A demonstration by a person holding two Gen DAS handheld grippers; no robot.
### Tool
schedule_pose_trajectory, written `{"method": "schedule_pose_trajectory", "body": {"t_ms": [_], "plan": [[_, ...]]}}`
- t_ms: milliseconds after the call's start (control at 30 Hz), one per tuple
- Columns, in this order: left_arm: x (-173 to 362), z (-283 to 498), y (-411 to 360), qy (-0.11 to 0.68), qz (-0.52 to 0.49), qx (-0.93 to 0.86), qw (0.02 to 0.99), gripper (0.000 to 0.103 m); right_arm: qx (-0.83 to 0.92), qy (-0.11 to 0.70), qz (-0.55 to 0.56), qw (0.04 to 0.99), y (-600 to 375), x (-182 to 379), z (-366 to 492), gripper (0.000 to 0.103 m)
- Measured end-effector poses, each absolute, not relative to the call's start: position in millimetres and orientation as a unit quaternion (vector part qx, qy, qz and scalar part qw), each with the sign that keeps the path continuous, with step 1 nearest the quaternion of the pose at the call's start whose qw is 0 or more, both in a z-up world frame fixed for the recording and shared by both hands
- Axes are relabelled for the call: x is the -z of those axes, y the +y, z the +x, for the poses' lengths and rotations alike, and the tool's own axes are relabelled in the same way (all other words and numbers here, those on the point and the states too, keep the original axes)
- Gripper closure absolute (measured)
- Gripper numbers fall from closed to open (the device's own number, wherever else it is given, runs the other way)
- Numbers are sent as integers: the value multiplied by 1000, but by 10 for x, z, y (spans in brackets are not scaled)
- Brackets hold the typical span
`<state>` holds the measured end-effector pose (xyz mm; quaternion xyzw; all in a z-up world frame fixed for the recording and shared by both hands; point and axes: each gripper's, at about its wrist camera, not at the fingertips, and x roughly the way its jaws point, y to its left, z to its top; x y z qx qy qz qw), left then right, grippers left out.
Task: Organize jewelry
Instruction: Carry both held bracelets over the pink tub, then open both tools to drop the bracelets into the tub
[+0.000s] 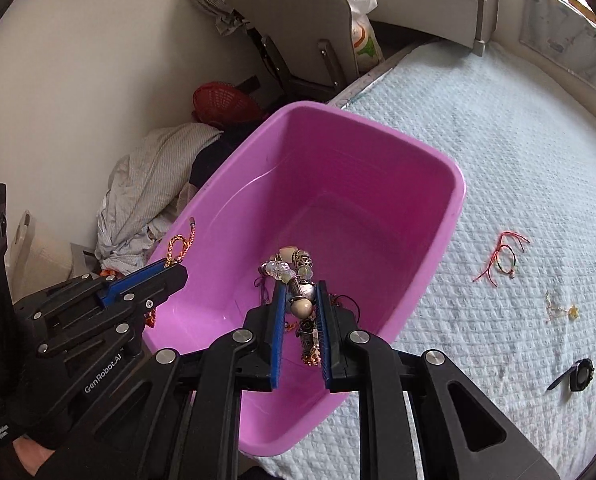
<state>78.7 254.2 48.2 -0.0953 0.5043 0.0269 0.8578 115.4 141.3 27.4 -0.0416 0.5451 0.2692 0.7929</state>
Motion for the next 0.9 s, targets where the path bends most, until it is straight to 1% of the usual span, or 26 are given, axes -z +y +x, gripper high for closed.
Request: {"method": "schedule_pose_trajectory", "body": {"t_ms": [300,367,400,433,467,500,533,567,600,633,667,700,900], "plan": [[-224,941,2680,525,-110,-19,844,94,-231,589,-50,772,1594,85,1371,88],[-224,964,2699,523,-107,-21,845,93,-225,595,-49,770,1604,116,1406,88],[-227,968,2713,521,-107,-22,846,91,-222,599,-48,768,1608,131,1419,88],[-233,977,2725,521,-106,-23,847,81,-221,600,-46,768,1620,143,1435,87],[-242,978,2735,519,-104,-28,848,65,-221,599,-47,768,1632,140,1440,84],[-256,974,2746,516,-102,-33,850,57,-216,596,-53,771,1645,133,1444,77],[-270,970,2764,512,-101,-39,852,42,-213,594,-57,774,1654,124,1448,70],[-291,962,2784,507,-104,-40,855,36,-212,593,-59,775,1661,119,1455,66],[-307,956,2792,504,-108,-39,856,34,-212,593,-59,775,1664,115,1459,60],[-319,963,2806,504,-108,-39,856,32,-212,592,-58,775,1648,116,1466,59],[-326,969,2805,506,-105,-43,855,27,-210,592,-59,776,1640,117,1470,59],[-333,971,2800,507,-101,-48,855,25,-208,593,-59,776,1636,119,1472,59],[-370,939,2806,508,-97,-55,854,23,-202,601,-37,772,1539,117,1497,56]]}}
